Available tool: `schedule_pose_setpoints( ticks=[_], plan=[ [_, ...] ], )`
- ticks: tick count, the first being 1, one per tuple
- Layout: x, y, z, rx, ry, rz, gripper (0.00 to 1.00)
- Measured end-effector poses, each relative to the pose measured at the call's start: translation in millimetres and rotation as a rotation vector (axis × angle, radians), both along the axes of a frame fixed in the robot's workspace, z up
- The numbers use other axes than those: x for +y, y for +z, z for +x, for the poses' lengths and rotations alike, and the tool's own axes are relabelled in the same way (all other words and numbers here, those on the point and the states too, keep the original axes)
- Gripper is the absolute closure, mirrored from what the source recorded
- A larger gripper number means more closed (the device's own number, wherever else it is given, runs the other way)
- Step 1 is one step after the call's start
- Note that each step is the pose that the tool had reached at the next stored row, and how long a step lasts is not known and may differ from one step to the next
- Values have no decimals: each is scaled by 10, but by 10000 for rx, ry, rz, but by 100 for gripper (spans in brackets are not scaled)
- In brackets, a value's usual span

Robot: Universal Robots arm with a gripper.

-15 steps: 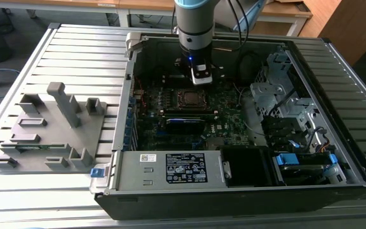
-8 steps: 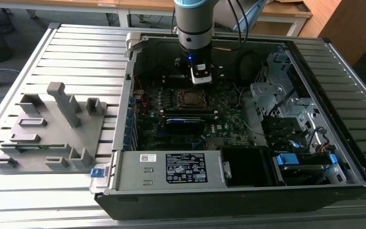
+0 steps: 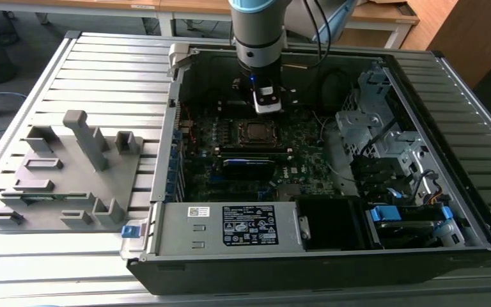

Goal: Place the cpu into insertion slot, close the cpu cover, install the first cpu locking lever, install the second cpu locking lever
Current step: 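Install the first cpu locking lever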

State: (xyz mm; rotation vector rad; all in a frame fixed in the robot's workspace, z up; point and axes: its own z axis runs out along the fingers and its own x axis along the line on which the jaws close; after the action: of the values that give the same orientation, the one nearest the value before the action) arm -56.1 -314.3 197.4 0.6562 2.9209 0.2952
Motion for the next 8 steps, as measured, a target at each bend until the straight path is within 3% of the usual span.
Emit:
schedule_pose_setpoints(
  ticks=[8],
  plan=[
    [17,-5,-13,-37,0,3,89]
  ],
)
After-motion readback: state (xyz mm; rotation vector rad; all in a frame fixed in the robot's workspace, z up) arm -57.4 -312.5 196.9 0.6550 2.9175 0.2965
